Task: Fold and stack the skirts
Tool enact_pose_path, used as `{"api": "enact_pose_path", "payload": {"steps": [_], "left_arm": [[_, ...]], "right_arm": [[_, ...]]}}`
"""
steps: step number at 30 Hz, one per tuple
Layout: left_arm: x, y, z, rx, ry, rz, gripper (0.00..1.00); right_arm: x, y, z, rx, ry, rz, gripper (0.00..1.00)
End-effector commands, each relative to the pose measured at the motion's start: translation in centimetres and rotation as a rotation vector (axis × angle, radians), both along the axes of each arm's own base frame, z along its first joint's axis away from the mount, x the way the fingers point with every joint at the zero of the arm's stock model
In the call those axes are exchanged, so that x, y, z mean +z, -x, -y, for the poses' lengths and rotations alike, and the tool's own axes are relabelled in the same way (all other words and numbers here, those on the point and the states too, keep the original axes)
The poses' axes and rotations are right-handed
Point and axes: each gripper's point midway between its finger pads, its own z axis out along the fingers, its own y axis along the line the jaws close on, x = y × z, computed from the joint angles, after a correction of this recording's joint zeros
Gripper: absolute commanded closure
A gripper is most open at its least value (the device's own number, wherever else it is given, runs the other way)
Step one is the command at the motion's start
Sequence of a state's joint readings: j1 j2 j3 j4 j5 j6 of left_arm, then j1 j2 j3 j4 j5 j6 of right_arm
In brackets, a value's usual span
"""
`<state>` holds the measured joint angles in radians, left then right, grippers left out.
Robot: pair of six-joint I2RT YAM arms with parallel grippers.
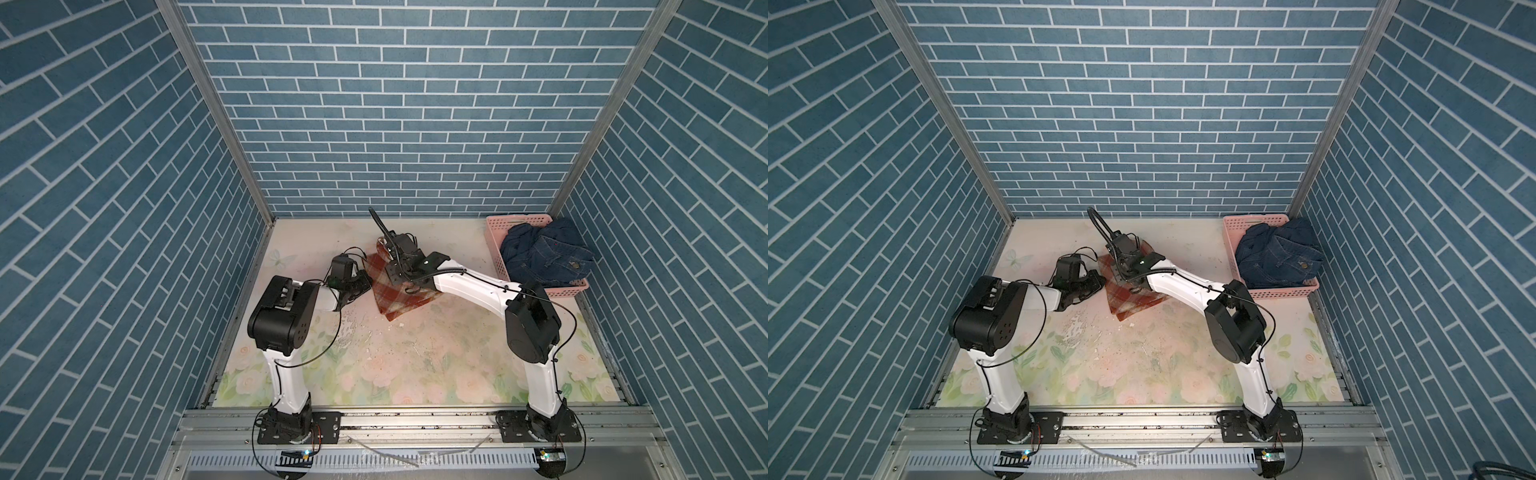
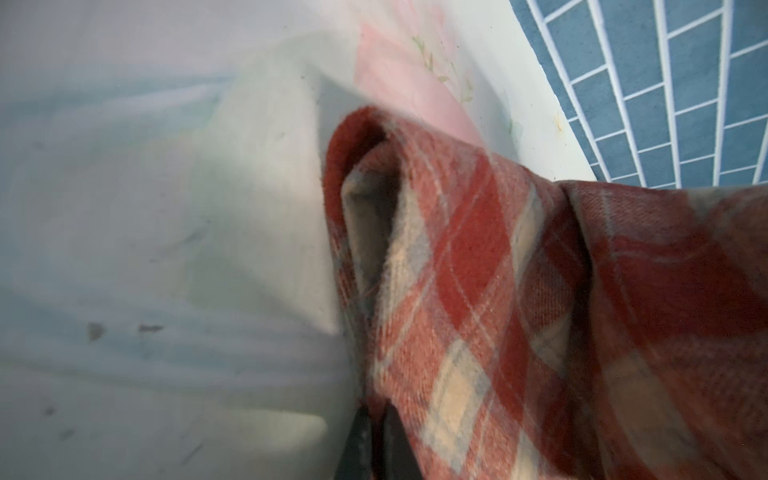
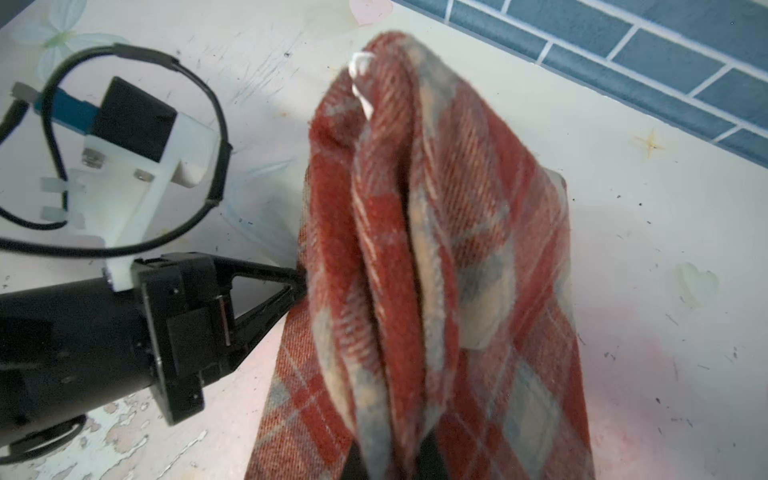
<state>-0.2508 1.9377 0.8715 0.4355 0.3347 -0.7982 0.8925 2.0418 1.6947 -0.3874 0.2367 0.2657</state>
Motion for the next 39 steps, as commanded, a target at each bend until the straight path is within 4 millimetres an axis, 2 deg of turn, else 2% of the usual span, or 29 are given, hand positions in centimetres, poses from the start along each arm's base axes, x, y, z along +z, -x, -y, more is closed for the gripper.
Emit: {"api": "enact_pose_path", "payload": {"steps": [1,7,12,25,28,32,35,39], "left_arm": [[-7.8,6.1,-1.2,-0.013,-0.121,-0.304,0.97],[-8.1,6.2,-1.2,-0.011,-0.125,-0.308,1.0],[-8.1,6.3,-1.3,-0.008,-0.126,-0.309,1.0],[-8.0,6.7,-1.5,-0.004,-0.129,-0.304,1.0],[-7.9,6.8,-1.5,-0.004,-0.129,-0.303,1.0],[-7.6,6.9,-1.6,-0.002,-0.132,-0.3,1.0],[-7.5,6.9,-1.7,-0.001,-0.134,-0.298,1.0],[-7.4,7.0,-1.8,-0.002,-0.14,-0.302,1.0]], "right_arm": [[-0.4,1.3,-0.6,0.01,-0.044,-0.051,1.0],[-1.0,2.0,-1.2,0.013,-0.084,-0.092,1.0],[-2.1,2.5,-2.5,0.022,-0.136,-0.156,1.0],[-6.3,3.1,-4.9,0.004,-0.2,-0.311,1.0],[-6.3,3.4,-5.4,0.009,-0.242,-0.339,0.78],[-5.3,3.2,-4.8,-0.008,-0.324,-0.365,0.55],[-4.4,2.6,-3.2,-0.05,-0.385,-0.359,0.49],[-3.7,1.9,0.1,-0.12,-0.417,-0.324,0.49]]}}
